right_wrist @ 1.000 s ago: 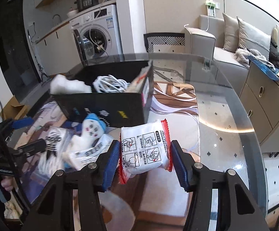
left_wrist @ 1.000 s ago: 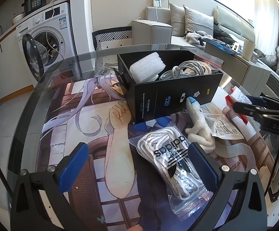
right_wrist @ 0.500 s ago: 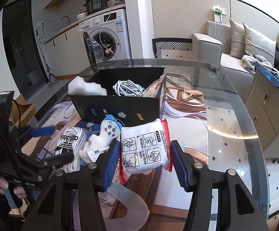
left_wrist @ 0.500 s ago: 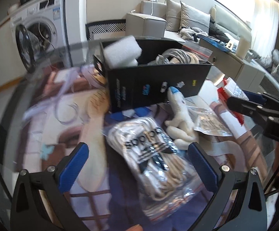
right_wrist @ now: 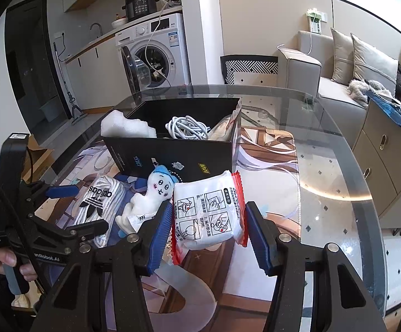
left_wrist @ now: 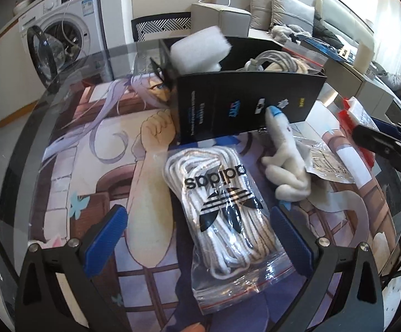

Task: Organize soft objects
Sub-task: 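Grasp the clear adidas bag of white laces with the left tool while right tool holds the packet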

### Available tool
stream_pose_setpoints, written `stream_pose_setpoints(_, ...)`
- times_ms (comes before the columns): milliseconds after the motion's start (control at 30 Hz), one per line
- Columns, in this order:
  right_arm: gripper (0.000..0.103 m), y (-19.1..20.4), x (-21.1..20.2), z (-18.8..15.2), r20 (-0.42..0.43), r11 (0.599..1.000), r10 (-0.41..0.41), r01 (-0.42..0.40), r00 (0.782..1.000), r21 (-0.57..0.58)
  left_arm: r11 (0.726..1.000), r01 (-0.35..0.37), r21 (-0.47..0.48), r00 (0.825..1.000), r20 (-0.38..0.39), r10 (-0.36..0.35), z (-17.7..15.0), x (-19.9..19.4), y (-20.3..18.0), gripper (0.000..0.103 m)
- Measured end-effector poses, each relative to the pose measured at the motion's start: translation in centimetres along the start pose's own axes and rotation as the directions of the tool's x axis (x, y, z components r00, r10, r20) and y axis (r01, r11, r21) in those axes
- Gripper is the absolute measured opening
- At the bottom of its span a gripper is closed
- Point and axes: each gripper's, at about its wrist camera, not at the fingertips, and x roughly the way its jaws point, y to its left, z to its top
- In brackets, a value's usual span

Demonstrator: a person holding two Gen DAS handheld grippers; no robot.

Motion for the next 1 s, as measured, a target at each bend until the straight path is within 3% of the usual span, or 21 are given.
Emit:
stream_pose_setpoints(467, 0.054, 0.6, -0.1, 0.0, 0.002, 1.0, 0.016, -0.016, 1.0, -0.013, 1.0, -0.013, -0.006, 1.0, -0.007, 0.013, 0.0, 0.5, 0.1, 0.103)
stream_pose_setpoints(1000, 0.054, 0.7, -0.6, 0.2, 0.007, 1.0, 0.02, -0.02, 1.0, -0.015, 0.996, 0.011, -0.089, 1.0, 0.018, -0.009, 0.4, 0.6, 1.1, 0.103)
